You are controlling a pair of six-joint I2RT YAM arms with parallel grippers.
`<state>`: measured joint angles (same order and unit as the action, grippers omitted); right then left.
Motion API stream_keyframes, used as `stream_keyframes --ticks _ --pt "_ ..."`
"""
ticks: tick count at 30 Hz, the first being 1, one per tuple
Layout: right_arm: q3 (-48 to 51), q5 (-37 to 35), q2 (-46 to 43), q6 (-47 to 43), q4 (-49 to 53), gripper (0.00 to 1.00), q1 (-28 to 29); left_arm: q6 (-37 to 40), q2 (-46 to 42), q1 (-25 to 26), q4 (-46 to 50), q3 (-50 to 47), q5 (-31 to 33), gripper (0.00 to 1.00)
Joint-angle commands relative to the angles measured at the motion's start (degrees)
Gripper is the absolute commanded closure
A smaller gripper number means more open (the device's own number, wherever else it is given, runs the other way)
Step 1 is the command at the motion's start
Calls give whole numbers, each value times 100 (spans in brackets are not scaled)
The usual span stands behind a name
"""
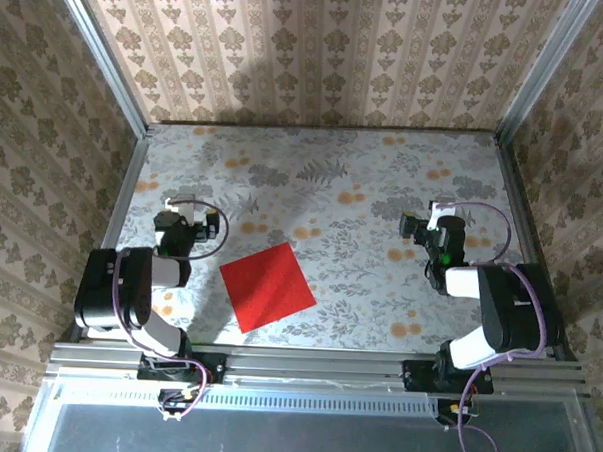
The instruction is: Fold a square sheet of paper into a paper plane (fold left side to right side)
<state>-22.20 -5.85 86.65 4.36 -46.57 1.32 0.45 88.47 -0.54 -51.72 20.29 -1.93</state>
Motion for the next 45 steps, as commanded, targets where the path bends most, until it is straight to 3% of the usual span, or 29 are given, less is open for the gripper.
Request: stream_keyframes --ticks 1,17,26,30,34,38,42,45 --pt "-112 -198 88 -146 -239 0 0 174 73 -71 -215 150 -96 0" --pt "-131 -182 97 -139 -213 0 0 175 73 -60 -182 173 -53 0" --pt "-116 -187 59 -139 -225 0 0 147 -197 12 -466 -90 337 0" --pt "-583 -227 -574 -84 1221 0 0 -105 -1709 46 897 -30 757 0" --pt "-751 -231 -1408 408 2342 0 2 -1457 -2700 -112 3085 648 882 0" --pt "-733 223 -2448 1080 3359 0 17 -2875 -3010 -371 4771 1159 -370 0" --pt "-821 1144 -3191 1725 4226 0 35 -3709 -3025 -213 5544 1268 -1845 2" --pt "-944 1764 -3395 1883 4871 0 109 -3903 -3128 295 6079 1193 -2037 2"
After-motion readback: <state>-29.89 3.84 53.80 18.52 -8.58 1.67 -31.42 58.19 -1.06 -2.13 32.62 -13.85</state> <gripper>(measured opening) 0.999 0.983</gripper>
